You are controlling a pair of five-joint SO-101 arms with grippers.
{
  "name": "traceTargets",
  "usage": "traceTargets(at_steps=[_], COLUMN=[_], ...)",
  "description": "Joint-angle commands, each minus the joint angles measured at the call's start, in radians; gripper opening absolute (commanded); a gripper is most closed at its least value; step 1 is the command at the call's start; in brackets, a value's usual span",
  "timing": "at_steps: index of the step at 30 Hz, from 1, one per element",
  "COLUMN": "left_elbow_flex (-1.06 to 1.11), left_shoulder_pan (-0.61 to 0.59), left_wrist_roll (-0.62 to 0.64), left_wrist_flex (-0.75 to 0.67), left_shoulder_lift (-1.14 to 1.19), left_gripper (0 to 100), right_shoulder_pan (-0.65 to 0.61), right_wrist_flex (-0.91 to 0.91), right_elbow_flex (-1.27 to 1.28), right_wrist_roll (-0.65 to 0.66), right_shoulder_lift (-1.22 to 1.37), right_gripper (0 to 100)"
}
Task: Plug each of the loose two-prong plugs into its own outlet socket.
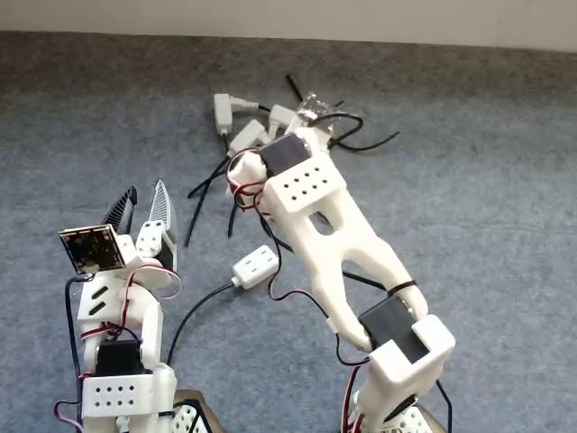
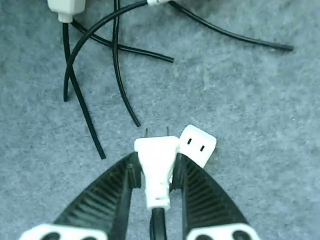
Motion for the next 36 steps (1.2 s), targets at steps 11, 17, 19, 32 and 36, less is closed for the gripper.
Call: traceTargets(at_steps=[11,17,19,32,36], left_elbow_flex=[0.021,0.021,0.021,0.021,0.021], left_shoulder_pan=[-0.004,-0.008,-0.008,-0.010,-0.012], left_wrist_roll=[0.009,0.009,0.009,0.009,0.006], left_wrist_flex=[0.003,0.002,0.002,0.002,0.002], left_shoulder_lift=[0.001,0.001,0.001,0.001,0.001], left_gripper=[16,16,16,16,16], right_shoulder_pan=[-0.019,0.054,0.096,0.073,0.068], right_wrist_flex=[0.008,0.007,0.005,0.044,0.050], right_elbow_flex=[-0.031,-0.033,-0.036,-0.035,-0.038], right_wrist_roll=[-0.143,0.123,0.281,1.588,1.870], right_shoulder_lift=[-0.016,-0.015,-0.015,-0.021,-0.019], right_gripper=[3.6,3.6,3.5,3.4,3.4])
